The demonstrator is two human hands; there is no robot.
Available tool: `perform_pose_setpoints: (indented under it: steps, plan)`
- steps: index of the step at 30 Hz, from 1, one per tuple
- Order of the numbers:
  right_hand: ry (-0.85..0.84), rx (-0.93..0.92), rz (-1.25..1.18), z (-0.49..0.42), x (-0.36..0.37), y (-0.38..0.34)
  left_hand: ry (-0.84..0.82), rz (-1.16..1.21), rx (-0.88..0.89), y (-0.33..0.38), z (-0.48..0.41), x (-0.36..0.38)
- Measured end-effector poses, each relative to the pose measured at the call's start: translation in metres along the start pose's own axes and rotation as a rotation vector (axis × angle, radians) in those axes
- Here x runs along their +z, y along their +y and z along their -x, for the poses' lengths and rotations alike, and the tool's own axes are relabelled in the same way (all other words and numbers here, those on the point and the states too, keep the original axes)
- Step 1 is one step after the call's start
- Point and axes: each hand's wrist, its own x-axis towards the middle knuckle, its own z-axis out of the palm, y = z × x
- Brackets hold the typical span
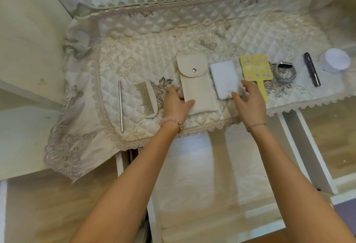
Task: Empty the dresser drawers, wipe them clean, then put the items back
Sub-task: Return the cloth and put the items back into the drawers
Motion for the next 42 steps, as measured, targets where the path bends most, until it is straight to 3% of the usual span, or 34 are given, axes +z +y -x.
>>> perform_pose_setpoints:
  steps: [8,13,18,24,27,33,36,40,42]
  plan:
    - [-0.015,-0.037,-0.107,0.023,0.003,-0.005,-0.023,0.218,-0.144,-0.004,-0.003,0.001]
    - [-0.082,-0.044,-0.213,0.038,0.014,-0.021,-0.035,0.317,-0.134,-0.014,0.011,-0.011]
    - [-0.193,0.119,-0.445,0.045,0.027,-0.033,-0.071,0.403,-0.095,-0.026,0.032,-0.033]
    - [-0.447,0.366,-0.766,0.060,0.048,-0.049,-0.094,0.468,-0.084,-0.039,0.056,-0.064]
    - [-0.579,0.319,-0.814,0.067,0.057,-0.058,-0.092,0.462,-0.068,-0.045,0.063,-0.079]
    - [-0.566,0.263,-0.774,0.079,0.072,-0.079,-0.071,0.417,-0.068,-0.061,0.068,-0.105]
    - [-0.546,0.264,-0.764,0.081,0.076,-0.085,0.047,0.359,-0.032,-0.068,0.065,-0.123]
    - [-0.515,0.267,-0.752,0.081,0.074,-0.086,0.380,0.149,0.029,-0.080,0.049,-0.144]
    - [-0.501,0.263,-0.749,0.081,0.072,-0.085,0.404,0.109,0.052,-0.081,0.041,-0.145]
